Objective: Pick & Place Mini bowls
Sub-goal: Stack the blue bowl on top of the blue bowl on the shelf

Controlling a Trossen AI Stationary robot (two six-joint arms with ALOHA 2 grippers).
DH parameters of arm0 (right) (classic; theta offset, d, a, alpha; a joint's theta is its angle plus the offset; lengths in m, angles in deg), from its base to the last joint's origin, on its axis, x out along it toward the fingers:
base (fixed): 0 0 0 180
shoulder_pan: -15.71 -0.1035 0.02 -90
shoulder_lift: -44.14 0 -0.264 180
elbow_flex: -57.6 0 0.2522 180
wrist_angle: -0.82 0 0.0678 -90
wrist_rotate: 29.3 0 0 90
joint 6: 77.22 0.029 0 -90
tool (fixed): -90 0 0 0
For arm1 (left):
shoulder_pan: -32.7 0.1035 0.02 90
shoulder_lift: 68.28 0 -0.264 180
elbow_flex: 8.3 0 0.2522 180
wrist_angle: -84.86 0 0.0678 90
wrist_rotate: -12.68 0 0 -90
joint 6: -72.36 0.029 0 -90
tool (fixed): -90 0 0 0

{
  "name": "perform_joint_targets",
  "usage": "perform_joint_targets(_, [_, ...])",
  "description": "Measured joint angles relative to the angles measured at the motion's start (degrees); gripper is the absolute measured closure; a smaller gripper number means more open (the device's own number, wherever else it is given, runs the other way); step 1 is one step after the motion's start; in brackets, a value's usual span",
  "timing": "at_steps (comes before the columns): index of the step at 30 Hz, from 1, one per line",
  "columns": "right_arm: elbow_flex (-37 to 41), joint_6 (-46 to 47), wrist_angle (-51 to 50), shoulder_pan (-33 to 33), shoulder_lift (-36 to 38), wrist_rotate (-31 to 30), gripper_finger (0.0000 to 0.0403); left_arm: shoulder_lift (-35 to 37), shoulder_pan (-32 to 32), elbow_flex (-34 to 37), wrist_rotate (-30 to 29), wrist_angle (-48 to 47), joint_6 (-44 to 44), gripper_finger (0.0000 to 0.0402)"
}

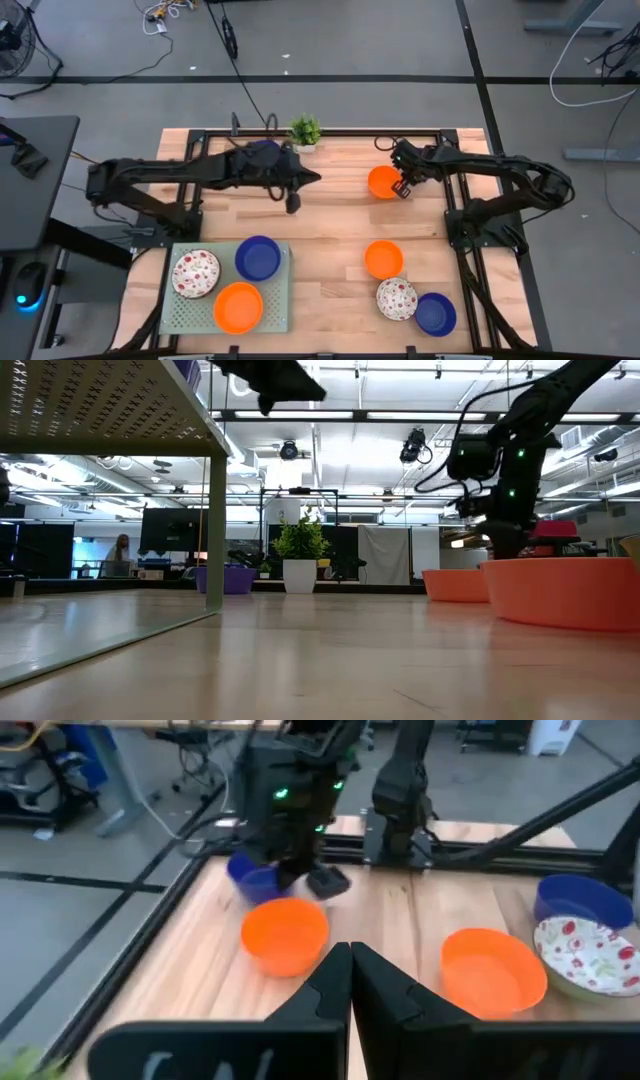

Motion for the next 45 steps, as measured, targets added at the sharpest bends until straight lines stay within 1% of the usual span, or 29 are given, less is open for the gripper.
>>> perform_joint_targets(4, [-0.75, -0.31, -3.08, -3.64, 4.84, -1.78, 0.0396, 3.06, -0.42, 0.00, -0.19, -6.54, 0.42, 0.0385])
perform_joint_targets(7, [-3.36, 1.96, -7.28, -8.00, 8.30, -3.79, 0.0398, 4.02, -1.27, -0.02, -0.18, -9.37, 1.30, 0.0385])
perform_joint_targets(10, [-6.50, 3.86, -10.14, -13.93, 11.08, -4.34, 0.0399, 3.90, -2.67, 0.00, -0.21, -10.71, 2.62, 0.0385])
perform_joint_targets(14, [-9.77, 3.31, -9.18, -24.17, 12.96, -4.14, 0.0399, 2.32, -4.97, 0.00, -0.18, -8.43, 4.67, 0.0385])
perform_joint_targets(16, [-10.20, 1.14, -6.59, -29.95, 13.16, -1.75, 0.0399, 1.04, -6.33, 0.00, -0.14, -5.52, 5.44, 0.0385])
perform_joint_targets(20, [-10.21, -4.91, -1.18, -41.48, 12.37, 7.71, 0.0399, -3.13, -9.14, -0.02, 0.99, 1.72, 6.16, 0.0385])
perform_joint_targets(22, [-10.21, -7.37, 1.86, -46.69, 11.31, 11.73, 0.0399, -5.87, -10.35, -0.02, 4.24, 4.26, 7.40, 0.0385])
perform_joint_targets(26, [-10.21, -10.34, 9.78, -53.69, 7.97, 19.13, 0.0399, -12.13, -12.88, -0.02, 14.49, 10.97, 11.92, 0.0385])
perform_joint_targets(28, [-10.21, -11.28, 13.17, -55.73, 5.81, 21.52, 0.0399, -15.24, -14.17, -0.01, 18.13, 13.98, 13.63, 0.0379])
perform_joint_targets(31, [-10.21, -13.18, 16.63, -56.99, 2.36, 23.29, 0.0400, -19.03, -15.71, -1.04, 20.48, 15.10, 13.91, 0.0346])
perform_joint_targets(34, [-10.19, -14.59, 18.40, -57.01, -0.59, 23.37, 0.0400, -21.32, -16.61, -1.62, 20.46, 15.18, 14.06, 0.0295])
perform_joint_targets(38, [-10.16, -15.82, 20.07, -56.87, -2.91, 23.44, 0.0400, -22.19, -16.81, -1.72, 20.24, 15.44, 14.08, 0.0224])
perform_joint_targets(40, [-10.16, -15.98, 20.79, -56.87, -3.32, 24.13, 0.0400, -22.17, -16.81, -1.72, 18.38, 15.62, 14.08, 0.0197])
perform_joint_targets(42, [-10.16, -16.04, 21.86, -56.87, -3.38, 24.35, 0.0399, -22.58, -16.79, -1.75, 17.76, 15.64, 14.87, 0.0179])
perform_joint_targets(45, [-10.16, -17.12, 23.41, -56.87, -3.38, 24.41, 0.0398, -23.72, -16.76, -1.75, 18.32, 15.60, 16.29, 0.0170])
